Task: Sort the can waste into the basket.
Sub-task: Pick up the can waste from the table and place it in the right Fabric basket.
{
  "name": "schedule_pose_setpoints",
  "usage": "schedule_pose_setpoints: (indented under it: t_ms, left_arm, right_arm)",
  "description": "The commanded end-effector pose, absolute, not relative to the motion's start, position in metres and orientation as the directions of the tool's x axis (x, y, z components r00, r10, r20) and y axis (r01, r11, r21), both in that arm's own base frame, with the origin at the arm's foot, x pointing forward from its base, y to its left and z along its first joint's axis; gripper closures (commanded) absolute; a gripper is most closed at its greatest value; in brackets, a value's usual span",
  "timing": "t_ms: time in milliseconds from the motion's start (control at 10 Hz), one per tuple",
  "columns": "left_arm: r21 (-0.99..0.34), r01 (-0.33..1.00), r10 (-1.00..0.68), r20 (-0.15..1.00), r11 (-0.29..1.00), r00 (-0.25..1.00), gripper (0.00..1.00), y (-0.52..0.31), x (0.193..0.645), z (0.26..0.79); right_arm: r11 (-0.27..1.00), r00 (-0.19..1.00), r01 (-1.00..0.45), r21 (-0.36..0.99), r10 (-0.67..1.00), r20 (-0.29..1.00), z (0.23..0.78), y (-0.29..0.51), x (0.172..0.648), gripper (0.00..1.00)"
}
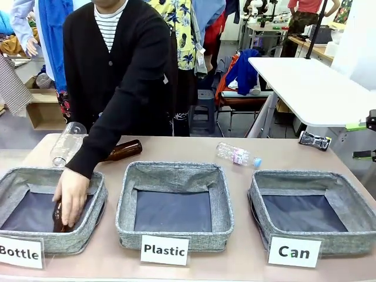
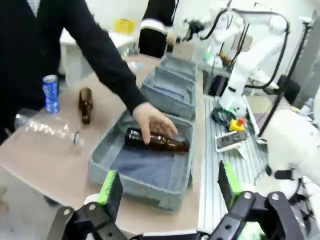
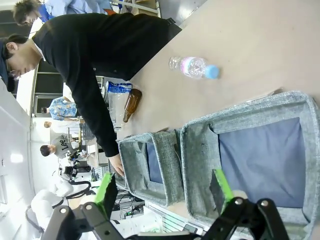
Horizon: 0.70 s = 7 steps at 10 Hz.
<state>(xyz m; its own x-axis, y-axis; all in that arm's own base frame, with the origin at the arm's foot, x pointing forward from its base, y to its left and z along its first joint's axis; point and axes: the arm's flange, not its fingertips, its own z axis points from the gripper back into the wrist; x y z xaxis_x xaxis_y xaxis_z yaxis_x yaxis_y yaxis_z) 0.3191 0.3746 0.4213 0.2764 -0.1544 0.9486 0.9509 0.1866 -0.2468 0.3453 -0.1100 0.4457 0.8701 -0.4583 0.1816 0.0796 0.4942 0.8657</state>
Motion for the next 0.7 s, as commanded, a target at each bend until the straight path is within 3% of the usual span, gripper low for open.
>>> schedule_pose_setpoints:
  t_ms: [0, 600]
  left_arm:
    - [-0.229, 0.971, -0.076, 0.969, 0.067, 0.233, 0.00, 0.469, 0.315, 0.500]
    - [-0.277, 0.960, -0.134, 0.951, 0.030, 0.279, 0.00, 0.415, 0.362, 0.525]
  right_arm:
    - [0.480, 0.864, 0.056, 0.876, -0.463, 0.199, 0.445, -0.110, 0.348, 0.00]
    - [0.480, 0.864, 0.056, 0.876, -0.463, 0.199, 0.445, -0.110, 0.348, 0.00]
